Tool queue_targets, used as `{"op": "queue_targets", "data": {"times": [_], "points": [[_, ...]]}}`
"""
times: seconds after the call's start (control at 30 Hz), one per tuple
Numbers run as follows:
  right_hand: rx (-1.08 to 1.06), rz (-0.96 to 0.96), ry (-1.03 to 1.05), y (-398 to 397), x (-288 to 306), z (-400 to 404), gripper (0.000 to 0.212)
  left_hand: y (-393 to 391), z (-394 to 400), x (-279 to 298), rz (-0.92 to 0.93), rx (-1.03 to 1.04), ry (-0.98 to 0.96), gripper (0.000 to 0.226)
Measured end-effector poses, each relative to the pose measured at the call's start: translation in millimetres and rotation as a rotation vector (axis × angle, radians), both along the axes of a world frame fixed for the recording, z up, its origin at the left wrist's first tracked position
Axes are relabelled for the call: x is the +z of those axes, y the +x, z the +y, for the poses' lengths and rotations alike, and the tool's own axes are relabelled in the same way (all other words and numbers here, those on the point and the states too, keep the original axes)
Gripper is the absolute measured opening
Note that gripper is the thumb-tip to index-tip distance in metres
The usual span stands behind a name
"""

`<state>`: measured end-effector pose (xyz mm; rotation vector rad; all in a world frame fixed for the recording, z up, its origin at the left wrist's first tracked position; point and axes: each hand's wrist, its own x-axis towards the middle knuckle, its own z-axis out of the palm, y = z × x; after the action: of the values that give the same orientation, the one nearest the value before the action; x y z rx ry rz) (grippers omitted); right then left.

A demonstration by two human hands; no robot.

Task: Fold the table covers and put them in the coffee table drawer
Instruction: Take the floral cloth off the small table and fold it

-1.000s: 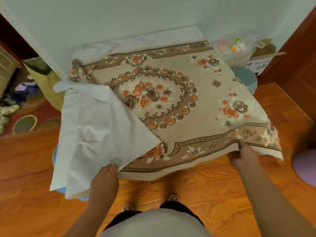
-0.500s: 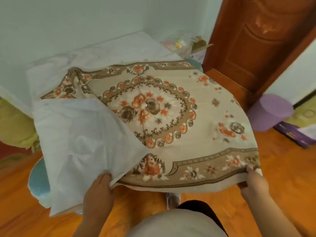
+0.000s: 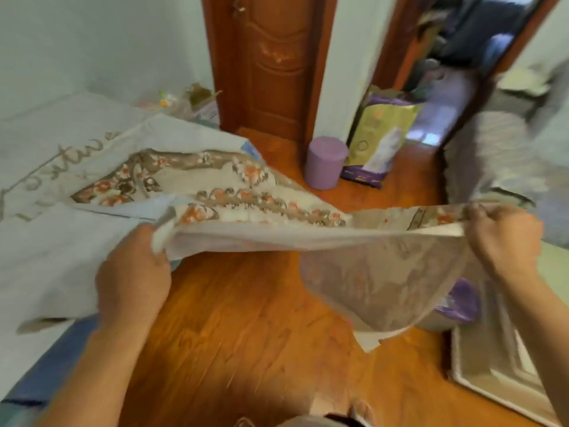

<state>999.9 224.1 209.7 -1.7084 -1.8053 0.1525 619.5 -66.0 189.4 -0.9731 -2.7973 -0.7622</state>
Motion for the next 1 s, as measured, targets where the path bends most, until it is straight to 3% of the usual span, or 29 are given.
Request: {"op": "queue_targets", "data": {"times": [0.17, 0.3, 0.43, 0.53, 0.73, 0.8, 0.9, 1.0], "points": [[-0.209, 0.076, 0.066, 135.2, 59.6, -2.6, 0.053, 74.5, 66.3, 55.9, 0.154, -0.153, 0.107, 0.005], [-0.334, 0.266, 0.092, 283.5, 82.1, -13.0, 0.050, 170.5, 124.2, 91.4, 0.259, -0.277, 0.147, 0.011], [-0.392, 0.147, 0.154, 397.3, 120.4, -50.5, 0.045, 287.2, 186.2, 104.0, 0.366, -0.444, 0.085, 0.011], [-0.479, 0.193, 0.227, 486.8, 135.7, -74.6, 0.044, 364.9, 228.5, 114.8, 0.500, -0.563, 0.069, 0.012], [-0.604, 0.077, 0.235, 624.6, 167.1, -85.8, 0.045, 502.3, 300.0, 136.0, 0.840, -0.806, -0.208, 0.007], [-0.639, 0.073, 0.169, 659.9, 168.1, -86.9, 0.044, 545.0, 326.5, 148.1, 0.658, -0.849, -0.274, 0.020], [-0.631, 0.119, 0.158, 700.1, 166.7, -79.2, 0.041, 594.4, 371.8, 162.7, 0.098, -0.894, -0.288, 0.033], [-0.637, 0.171, 0.135, 728.7, 164.8, -53.7, 0.040, 640.2, 404.6, 173.8, -0.521, -0.922, -0.226, 0.023]]}}
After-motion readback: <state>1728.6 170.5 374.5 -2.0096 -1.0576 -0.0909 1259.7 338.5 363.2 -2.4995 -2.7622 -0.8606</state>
